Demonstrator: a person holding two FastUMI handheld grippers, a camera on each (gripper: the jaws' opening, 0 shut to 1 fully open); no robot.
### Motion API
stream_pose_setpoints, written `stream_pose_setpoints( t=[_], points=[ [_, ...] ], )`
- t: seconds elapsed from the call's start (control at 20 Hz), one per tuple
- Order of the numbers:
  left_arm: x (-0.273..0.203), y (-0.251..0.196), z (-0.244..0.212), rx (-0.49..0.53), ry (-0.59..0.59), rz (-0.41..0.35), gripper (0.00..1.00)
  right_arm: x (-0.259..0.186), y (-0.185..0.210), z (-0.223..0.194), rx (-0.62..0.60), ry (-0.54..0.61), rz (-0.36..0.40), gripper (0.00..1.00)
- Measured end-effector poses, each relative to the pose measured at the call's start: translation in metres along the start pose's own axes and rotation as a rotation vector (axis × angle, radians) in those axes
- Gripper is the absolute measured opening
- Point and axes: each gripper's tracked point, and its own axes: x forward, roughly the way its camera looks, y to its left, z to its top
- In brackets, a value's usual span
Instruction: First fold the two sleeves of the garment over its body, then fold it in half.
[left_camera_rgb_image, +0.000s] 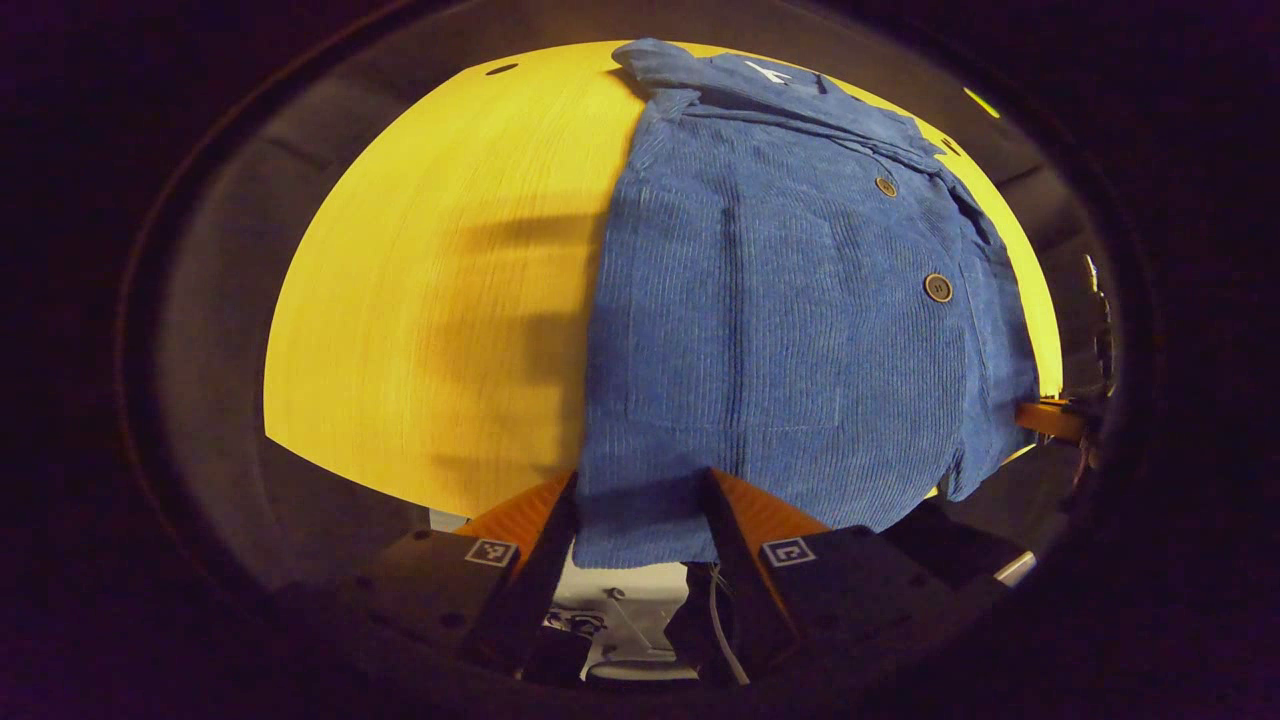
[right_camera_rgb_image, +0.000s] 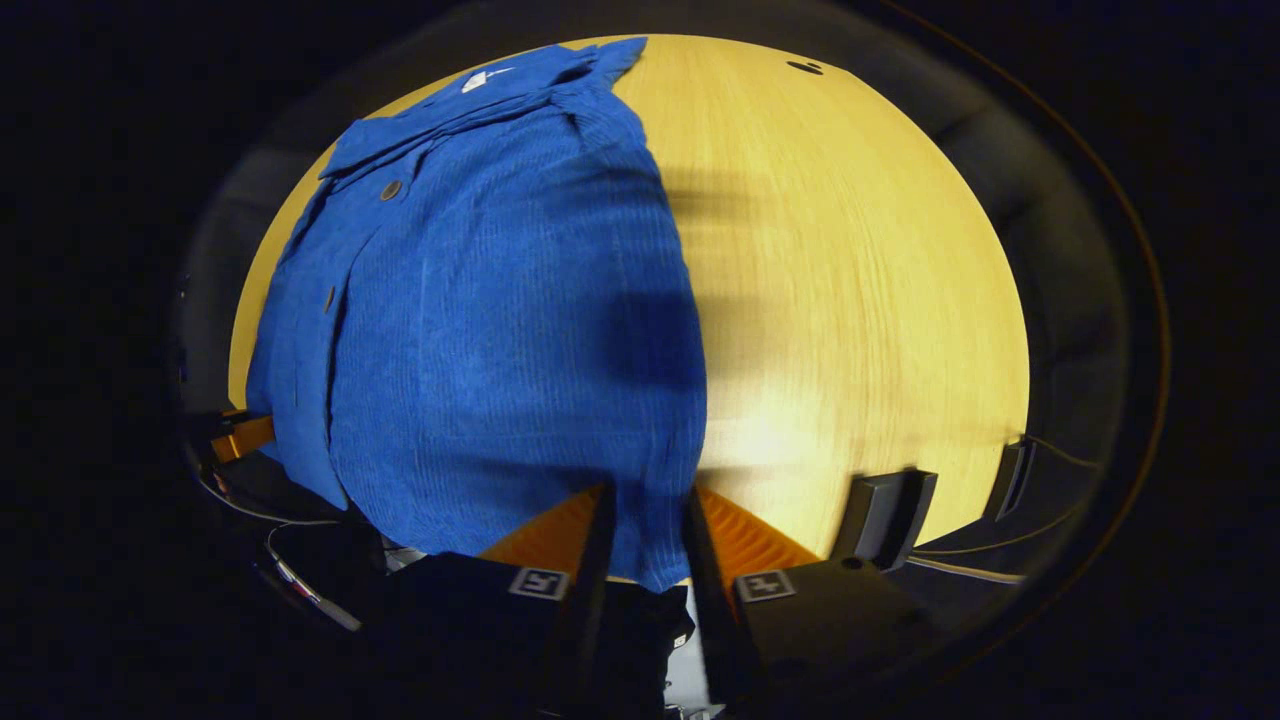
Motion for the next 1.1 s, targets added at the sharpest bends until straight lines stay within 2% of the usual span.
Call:
stream_pose_setpoints(
  t=[0.05, 0.15, 0.3, 0.4, 0.55, 0.85, 1.1],
  points=[
    [0.0, -0.009, 0.003, -0.001, -0.017, -0.03, 0.5, -0.002, 0.002, 0.0, 0.002, -0.021, 0.001, 0.15],
    [0.004, -0.012, 0.003, -0.003, -0.01, -0.024, 0.04, -0.003, 0.002, 0.001, 0.015, -0.033, 0.013, 0.07],
    [-0.009, -0.019, 0.004, -0.038, -0.02, -0.067, 0.0, -0.013, 0.009, 0.006, -0.02, -0.078, 0.035, 0.05],
    [-0.03, -0.02, 0.014, -0.008, -0.095, -0.082, 0.0, -0.036, 0.022, 0.02, -0.012, -0.157, 0.072, 0.05],
    [-0.073, -0.021, 0.034, 0.024, -0.204, -0.115, 0.0, -0.078, 0.03, 0.044, -0.011, -0.265, 0.082, 0.05],
    [-0.166, -0.021, 0.096, 0.06, -0.459, -0.183, 0.0, -0.18, 0.055, 0.139, -0.064, -0.542, 0.052, 0.05],
    [-0.216, -0.006, 0.165, 0.044, -0.585, -0.221, 0.0, -0.235, 0.067, 0.219, -0.048, -0.705, 0.037, 0.05]
  ],
)
